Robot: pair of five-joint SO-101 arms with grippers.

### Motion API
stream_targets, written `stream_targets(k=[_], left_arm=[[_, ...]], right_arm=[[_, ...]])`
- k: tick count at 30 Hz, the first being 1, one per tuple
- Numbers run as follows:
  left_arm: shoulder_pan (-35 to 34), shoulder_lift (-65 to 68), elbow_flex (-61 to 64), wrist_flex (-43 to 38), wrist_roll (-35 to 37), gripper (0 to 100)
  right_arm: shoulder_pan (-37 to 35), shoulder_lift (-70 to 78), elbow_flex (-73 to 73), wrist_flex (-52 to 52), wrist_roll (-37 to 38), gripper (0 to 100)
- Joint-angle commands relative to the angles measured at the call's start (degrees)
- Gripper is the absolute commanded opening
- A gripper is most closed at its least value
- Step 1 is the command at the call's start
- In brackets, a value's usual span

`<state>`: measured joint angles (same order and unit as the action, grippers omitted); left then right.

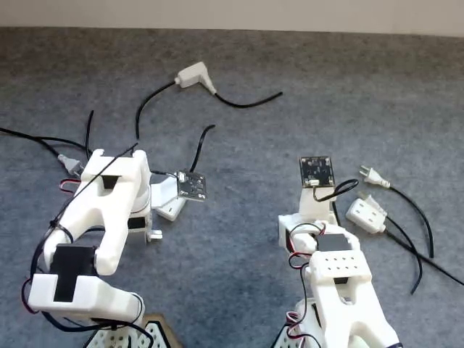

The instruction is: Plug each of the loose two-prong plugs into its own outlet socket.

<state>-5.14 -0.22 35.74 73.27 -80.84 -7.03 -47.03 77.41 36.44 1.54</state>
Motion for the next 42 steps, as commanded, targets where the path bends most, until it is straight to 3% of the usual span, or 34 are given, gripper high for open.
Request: stream_targets(k=[1,13,21,24,27,32,38,42], left_arm=[[1.0,-0.2,0.0,0.5,-25.1,1],[1.0,-1.5,0.1,2.0,-24.4,1],[1.0,-15.7,-7.7,8.5,-9.0,1],[2.6,-23.8,-7.4,8.4,-2.0,1],[5.9,-32.1,-7.4,6.9,9.6,1],[9.6,-44.4,-3.8,-3.3,31.1,1],[11.7,-53.8,7.3,-13.5,41.8,1],[14.7,-61.7,13.8,-19.8,54.8,1]], right_arm=[[0.7,-1.2,-0.2,-1.4,-0.6,0.8],[0.7,-1.2,-0.2,-1.4,-0.6,0.8],[0.7,-1.2,-0.2,-1.4,-0.6,0.8],[0.7,-1.2,-0.2,-1.4,-0.6,0.8],[0.7,-1.2,-0.2,-1.4,-0.6,0.8],[0.7,-1.2,-0.2,-1.4,-0.6,0.8],[0.7,-1.2,-0.2,-1.4,-0.6,0.8],[0.6,-1.2,-0.2,-1.4,-0.6,0.8]])
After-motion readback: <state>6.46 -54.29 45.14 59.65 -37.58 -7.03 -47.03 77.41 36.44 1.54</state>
